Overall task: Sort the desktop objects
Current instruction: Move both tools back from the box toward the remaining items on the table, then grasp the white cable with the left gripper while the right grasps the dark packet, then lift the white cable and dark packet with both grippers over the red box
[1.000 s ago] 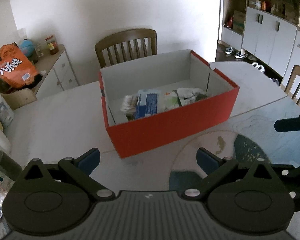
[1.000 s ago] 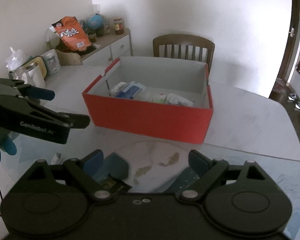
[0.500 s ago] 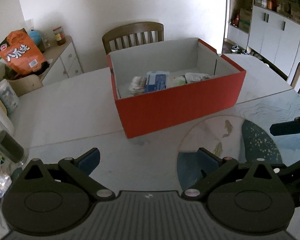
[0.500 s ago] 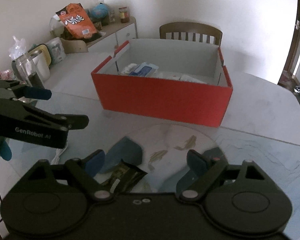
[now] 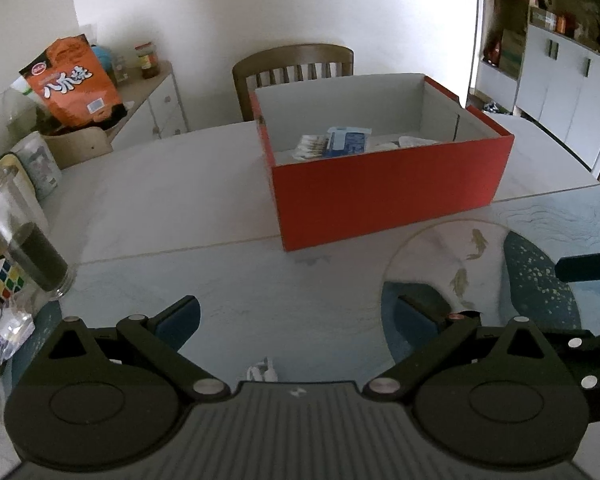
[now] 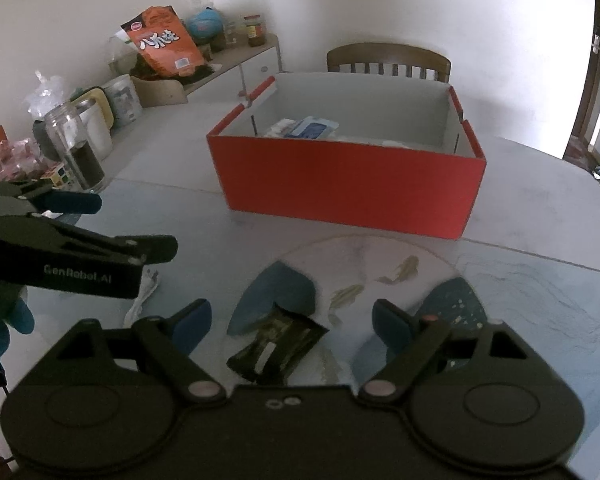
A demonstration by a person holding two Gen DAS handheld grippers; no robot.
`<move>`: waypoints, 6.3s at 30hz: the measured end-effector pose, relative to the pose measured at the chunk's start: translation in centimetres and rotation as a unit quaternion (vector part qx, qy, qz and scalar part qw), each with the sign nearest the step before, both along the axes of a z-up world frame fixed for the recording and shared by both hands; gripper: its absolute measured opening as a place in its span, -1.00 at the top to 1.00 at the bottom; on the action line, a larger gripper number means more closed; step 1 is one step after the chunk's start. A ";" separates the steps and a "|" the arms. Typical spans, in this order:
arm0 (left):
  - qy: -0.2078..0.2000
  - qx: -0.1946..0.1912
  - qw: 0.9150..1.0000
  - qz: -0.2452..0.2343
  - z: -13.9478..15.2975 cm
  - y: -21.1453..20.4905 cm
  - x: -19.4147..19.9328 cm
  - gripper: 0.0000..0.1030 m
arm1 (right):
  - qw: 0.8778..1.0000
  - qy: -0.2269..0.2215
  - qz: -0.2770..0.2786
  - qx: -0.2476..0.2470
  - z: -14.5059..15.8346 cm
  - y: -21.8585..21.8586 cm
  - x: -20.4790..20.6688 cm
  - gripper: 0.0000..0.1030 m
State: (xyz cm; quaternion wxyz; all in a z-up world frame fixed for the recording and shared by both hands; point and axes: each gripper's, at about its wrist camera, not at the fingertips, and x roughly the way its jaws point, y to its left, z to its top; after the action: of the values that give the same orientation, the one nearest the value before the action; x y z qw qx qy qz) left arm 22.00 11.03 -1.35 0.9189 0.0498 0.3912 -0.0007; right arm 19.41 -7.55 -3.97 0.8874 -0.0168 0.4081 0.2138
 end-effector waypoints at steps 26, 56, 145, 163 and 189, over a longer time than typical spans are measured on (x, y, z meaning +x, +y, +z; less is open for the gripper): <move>0.023 -0.035 0.999 0.031 -6.1 2.6 -3.7 -1.00 | 0.999 0.029 -0.014 -0.016 -3.9 2.8 -1.7 -0.62; 0.039 -0.036 0.998 0.014 -9.1 2.1 -2.9 -0.70 | 0.996 0.063 -0.049 -0.032 -7.2 3.2 1.2 -0.31; -0.084 -0.094 0.990 -0.069 4.2 -3.9 -2.0 0.92 | 0.995 -0.028 -0.085 0.045 4.2 -5.3 -1.5 0.64; -0.107 -0.085 0.987 -0.087 7.3 -4.1 4.2 0.92 | 0.993 -0.066 -0.086 0.041 7.8 -5.7 3.8 0.64; -0.117 -0.073 0.986 -0.093 9.7 -3.9 13.2 0.92 | 0.994 -0.080 -0.064 0.033 9.2 -4.3 10.1 0.64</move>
State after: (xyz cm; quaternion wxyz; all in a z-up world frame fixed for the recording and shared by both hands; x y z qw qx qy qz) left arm 35.21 7.11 8.34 0.9555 0.0189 0.2734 -0.1091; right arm 29.55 -11.87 5.25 0.9292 0.0216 0.3287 0.1678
